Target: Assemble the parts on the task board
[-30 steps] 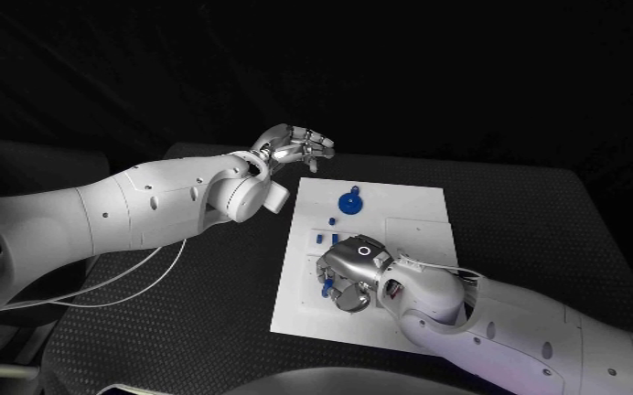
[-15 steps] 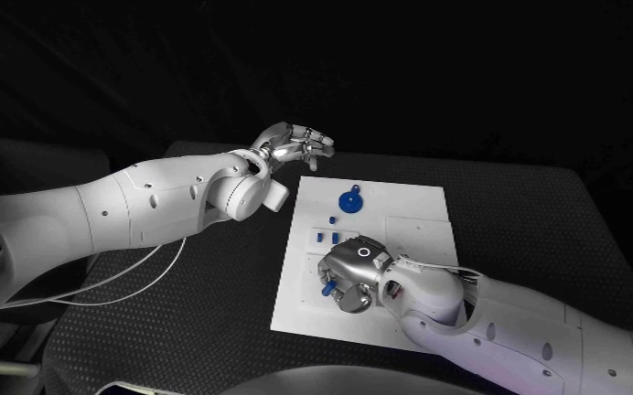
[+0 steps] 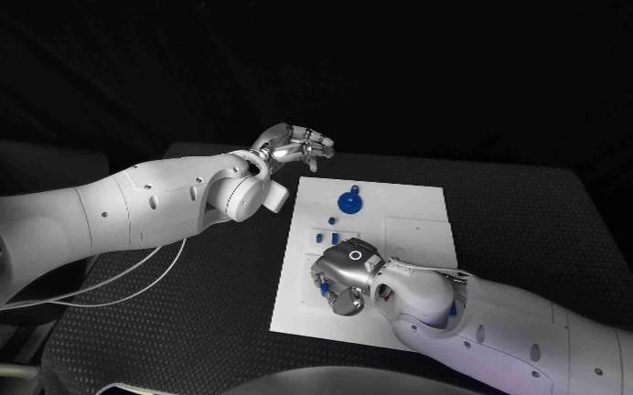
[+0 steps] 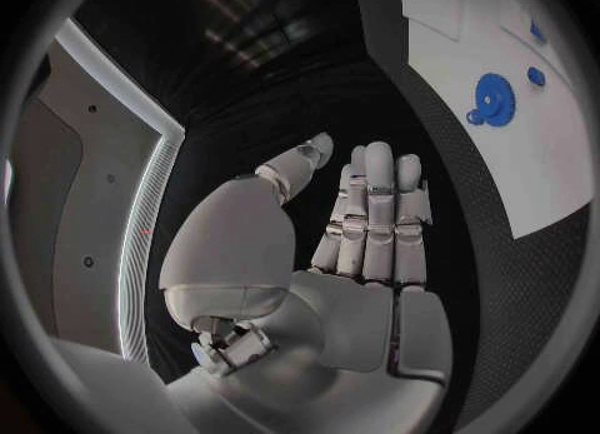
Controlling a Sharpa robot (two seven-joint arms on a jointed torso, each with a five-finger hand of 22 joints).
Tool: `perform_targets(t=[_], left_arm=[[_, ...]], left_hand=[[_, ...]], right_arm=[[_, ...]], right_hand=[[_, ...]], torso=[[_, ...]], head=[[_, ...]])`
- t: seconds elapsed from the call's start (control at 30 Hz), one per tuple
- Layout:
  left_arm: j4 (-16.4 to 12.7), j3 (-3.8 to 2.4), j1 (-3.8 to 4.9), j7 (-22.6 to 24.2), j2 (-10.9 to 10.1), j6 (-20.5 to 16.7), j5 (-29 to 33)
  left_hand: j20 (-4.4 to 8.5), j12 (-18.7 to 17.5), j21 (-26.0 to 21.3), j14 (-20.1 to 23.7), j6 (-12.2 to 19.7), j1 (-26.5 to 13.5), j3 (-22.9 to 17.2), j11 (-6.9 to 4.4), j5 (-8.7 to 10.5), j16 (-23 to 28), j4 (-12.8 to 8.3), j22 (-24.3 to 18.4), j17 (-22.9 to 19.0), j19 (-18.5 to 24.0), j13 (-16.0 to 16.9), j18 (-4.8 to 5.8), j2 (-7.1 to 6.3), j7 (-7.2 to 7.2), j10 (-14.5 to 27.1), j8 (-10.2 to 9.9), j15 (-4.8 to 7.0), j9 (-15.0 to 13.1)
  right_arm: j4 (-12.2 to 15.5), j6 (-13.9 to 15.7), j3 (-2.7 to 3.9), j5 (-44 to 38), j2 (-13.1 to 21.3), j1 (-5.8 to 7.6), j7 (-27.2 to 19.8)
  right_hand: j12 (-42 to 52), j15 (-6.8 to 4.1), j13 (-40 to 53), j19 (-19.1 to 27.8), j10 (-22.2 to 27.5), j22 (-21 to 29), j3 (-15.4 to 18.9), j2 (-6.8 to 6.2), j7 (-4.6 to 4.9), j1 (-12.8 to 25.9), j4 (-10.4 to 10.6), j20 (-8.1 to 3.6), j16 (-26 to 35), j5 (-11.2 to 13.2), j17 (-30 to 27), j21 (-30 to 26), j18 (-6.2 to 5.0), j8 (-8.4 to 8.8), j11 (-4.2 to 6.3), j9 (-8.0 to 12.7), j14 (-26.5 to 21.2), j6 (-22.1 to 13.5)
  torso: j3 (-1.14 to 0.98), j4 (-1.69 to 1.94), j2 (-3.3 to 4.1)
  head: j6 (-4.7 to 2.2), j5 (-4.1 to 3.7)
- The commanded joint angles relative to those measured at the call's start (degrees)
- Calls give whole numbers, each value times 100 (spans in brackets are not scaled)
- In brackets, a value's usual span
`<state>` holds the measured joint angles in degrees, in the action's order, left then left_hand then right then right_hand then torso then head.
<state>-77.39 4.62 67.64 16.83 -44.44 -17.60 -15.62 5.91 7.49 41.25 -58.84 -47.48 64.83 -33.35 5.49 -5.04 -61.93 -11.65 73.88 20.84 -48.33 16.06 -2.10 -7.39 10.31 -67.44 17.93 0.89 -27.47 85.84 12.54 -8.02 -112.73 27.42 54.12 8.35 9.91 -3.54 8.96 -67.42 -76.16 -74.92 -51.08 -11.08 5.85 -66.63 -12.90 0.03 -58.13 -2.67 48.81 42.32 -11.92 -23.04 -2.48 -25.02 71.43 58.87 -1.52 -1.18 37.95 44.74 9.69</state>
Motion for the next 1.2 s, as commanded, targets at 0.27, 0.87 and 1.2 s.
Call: perform_targets(t=[0.27, 0.87, 1.2], left_arm=[[-18, -6, 8, 30, 3, 77, 24], [-14, -6, 8, 20, -3, 80, 24], [-15, -6, 8, 17, -11, 81, 24]], left_hand=[[27, 10, -27, 9, 42, -59, 21, 17, -20, 38, 18, 11, 9, -24, -2, -64, 10, 10, 13, -40, -35, -9], [27, 11, -31, 10, 46, -63, 22, 18, -19, 41, 20, 14, 12, -24, -1, -65, 8, 11, 17, -42, -36, -11], [26, 12, -33, 10, 50, -66, 23, 18, -18, 43, 22, 16, 14, -25, -1, -65, 8, 12, 20, -45, -36, -11]], right_arm=[[-17, -188, -58, 61, 15, -51, -94], [-18, 128, -58, 294, 70, -50, -135], [15, 507, -57, 294, 126, -50, -40]], right_hand=[[-26, -27, 12, 30, 0, -111, -29, -11, 27, 66, -57, -25, 31, -27, 18, 35, -308, -4, -5, 2, 3, 23], [-357, 170, -64, 214, 511, -96, 786, -559, 246, 548, -43, 60, 262, -45, -28, -1, -308, 317, -210, 155, -116, -440], [-375, 184, -68, 228, 541, -89, 781, -577, 261, 545, 18, 73, 265, -35, -21, -13, -308, 336, -225, 167, -130, -469]], torso=[[1, -9, 1], [-2, -9, 1], [0, -7, 2]], head=[[13, 3], [4, -1], [0, -5]])
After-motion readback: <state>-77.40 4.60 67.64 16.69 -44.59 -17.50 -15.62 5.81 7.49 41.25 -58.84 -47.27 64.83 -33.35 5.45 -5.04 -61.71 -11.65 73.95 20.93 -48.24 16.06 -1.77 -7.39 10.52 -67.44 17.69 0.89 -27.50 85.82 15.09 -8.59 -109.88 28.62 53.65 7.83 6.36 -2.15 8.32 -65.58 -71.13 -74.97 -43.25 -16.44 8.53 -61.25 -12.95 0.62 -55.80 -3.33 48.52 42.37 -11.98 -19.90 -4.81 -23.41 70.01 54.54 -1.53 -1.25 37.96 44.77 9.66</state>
